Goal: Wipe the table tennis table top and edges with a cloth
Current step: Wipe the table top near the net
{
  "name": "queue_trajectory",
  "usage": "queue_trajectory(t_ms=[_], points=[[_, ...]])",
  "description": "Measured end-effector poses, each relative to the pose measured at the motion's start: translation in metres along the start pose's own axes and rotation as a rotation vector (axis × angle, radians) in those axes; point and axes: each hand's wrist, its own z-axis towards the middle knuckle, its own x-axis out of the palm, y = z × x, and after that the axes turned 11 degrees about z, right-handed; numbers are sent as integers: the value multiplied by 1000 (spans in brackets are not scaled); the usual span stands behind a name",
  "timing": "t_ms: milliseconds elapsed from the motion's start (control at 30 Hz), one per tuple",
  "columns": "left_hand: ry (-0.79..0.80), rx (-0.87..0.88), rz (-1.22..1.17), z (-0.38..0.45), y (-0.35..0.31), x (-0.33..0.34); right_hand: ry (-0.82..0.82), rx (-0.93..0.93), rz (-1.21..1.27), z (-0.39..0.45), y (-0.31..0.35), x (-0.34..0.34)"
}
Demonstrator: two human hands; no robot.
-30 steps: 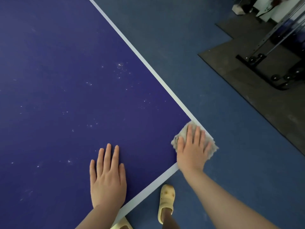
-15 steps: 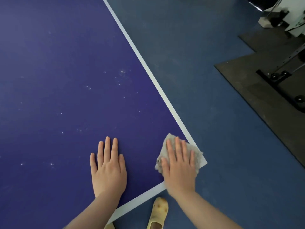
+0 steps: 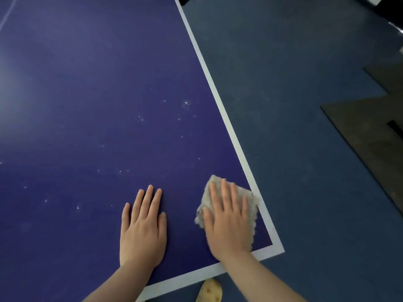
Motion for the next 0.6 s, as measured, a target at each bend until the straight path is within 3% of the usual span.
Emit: queue_trajectory(t_ms=[67, 133, 200, 300, 367, 467, 533, 600], points=[[-1, -9, -13, 1, 0, -1, 102, -241, 23, 18, 20, 8], [-7, -38, -33, 2, -1, -1, 160, -357, 8, 62, 25, 4], [-5, -69, -41, 1, -1, -1, 182, -242, -34, 99, 8, -4], [2, -70, -23, 0, -1, 2, 60, 53, -85, 101, -33, -15], [2, -73, -14, 1, -1, 3, -16, 70, -81, 63, -35, -15], [10, -67, -5, 3, -1, 4, 43, -153, -27, 15, 0, -1], [2, -61, -17, 5, -1, 4, 132, -364, -19, 26, 24, 9], [-11, -68, -50, 5, -1, 2, 137, -436, -54, 62, 33, 12]])
